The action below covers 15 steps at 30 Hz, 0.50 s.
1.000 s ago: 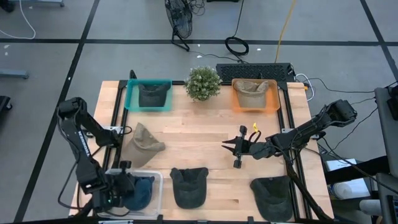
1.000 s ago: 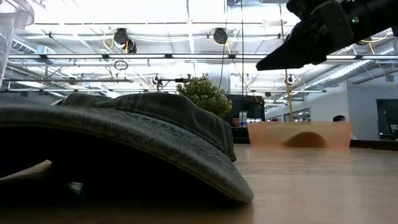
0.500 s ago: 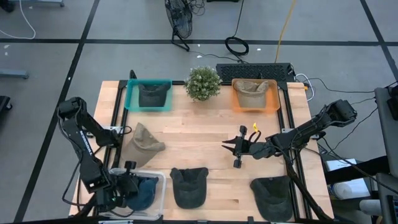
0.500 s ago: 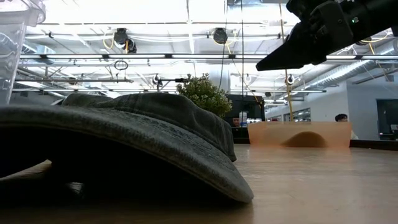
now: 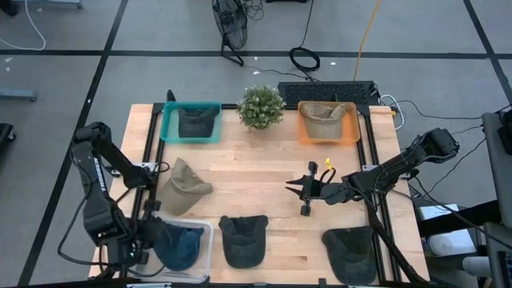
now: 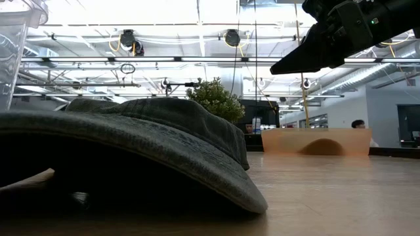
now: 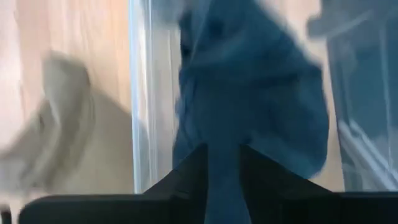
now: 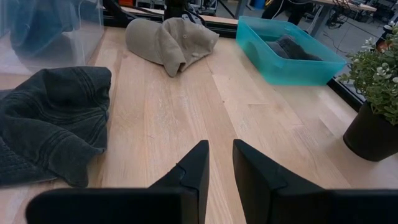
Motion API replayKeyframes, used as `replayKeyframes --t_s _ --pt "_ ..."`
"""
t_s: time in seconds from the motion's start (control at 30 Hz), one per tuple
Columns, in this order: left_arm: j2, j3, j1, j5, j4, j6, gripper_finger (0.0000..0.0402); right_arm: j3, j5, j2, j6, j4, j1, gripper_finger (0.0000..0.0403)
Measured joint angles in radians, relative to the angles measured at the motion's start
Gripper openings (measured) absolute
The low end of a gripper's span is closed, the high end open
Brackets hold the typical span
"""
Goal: Pick & Place hat
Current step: Put the blue cap into the transparent bin
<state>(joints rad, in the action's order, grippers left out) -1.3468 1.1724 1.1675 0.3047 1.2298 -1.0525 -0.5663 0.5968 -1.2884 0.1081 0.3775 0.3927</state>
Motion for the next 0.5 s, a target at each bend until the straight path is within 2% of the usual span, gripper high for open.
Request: replayKeyframes --t_s 0.13,0.33,0.5 --pt "0.0 -0.008 0.0 -0.113 0.041 -0.064 0.0092 0.0 0.0 0.0 0.0 0.0 0.0 0.0059" --pt "-0.001 -0.034 0.0 -0.079 0.032 -0.103 0.0092 0.0 0.0 0.0 0.0 0.0 0.0 0.0059" --pt "-0.001 -0.095 0.0 -0.132 -0.041 -0.123 0.0092 0.0 0.0 0.0 0.0 0.0 0.0 0.0059"
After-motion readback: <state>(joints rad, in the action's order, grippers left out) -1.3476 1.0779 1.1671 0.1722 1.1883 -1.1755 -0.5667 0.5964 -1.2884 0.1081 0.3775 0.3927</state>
